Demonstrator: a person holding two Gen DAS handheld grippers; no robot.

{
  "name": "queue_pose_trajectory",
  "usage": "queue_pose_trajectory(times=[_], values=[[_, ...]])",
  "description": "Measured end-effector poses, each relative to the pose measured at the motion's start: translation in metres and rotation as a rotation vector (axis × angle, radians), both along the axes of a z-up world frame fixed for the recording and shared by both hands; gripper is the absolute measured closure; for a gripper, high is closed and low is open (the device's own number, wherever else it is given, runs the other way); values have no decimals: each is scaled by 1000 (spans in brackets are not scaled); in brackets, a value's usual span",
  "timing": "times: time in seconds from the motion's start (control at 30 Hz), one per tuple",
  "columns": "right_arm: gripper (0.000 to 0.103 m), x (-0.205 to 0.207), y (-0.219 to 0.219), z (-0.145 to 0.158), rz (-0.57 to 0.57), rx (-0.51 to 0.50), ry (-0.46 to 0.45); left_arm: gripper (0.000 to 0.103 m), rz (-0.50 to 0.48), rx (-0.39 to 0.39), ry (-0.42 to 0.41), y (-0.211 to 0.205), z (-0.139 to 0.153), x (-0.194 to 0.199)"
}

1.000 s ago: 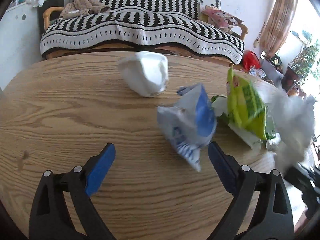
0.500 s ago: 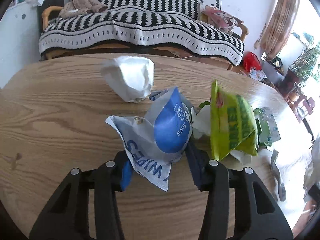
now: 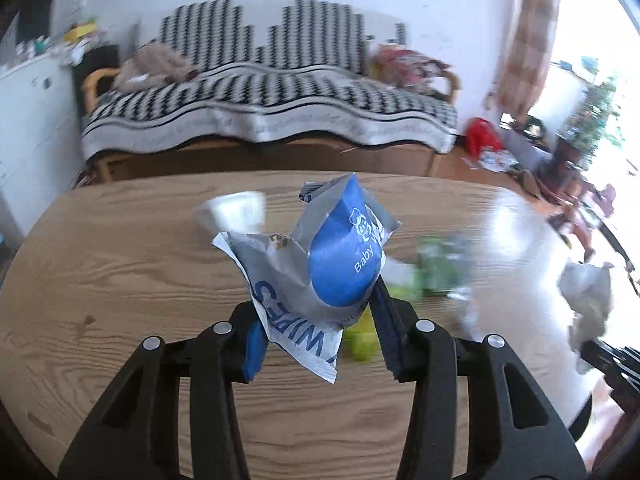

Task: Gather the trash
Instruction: 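Carry both items over the bin and open both tools to drop them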

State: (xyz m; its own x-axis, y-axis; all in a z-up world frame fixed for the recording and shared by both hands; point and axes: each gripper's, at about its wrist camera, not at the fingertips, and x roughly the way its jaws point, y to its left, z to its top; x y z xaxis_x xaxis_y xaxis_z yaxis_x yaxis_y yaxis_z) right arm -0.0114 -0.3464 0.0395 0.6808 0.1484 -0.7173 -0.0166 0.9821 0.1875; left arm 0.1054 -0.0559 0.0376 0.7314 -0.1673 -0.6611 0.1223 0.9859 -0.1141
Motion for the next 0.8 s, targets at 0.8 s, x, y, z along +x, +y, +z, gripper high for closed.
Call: queue_pose_trajectory(times=[0.8], values=[[92,-206,-331,-48,-778,18,179,58,-816,2,83,-414,-54,-160]])
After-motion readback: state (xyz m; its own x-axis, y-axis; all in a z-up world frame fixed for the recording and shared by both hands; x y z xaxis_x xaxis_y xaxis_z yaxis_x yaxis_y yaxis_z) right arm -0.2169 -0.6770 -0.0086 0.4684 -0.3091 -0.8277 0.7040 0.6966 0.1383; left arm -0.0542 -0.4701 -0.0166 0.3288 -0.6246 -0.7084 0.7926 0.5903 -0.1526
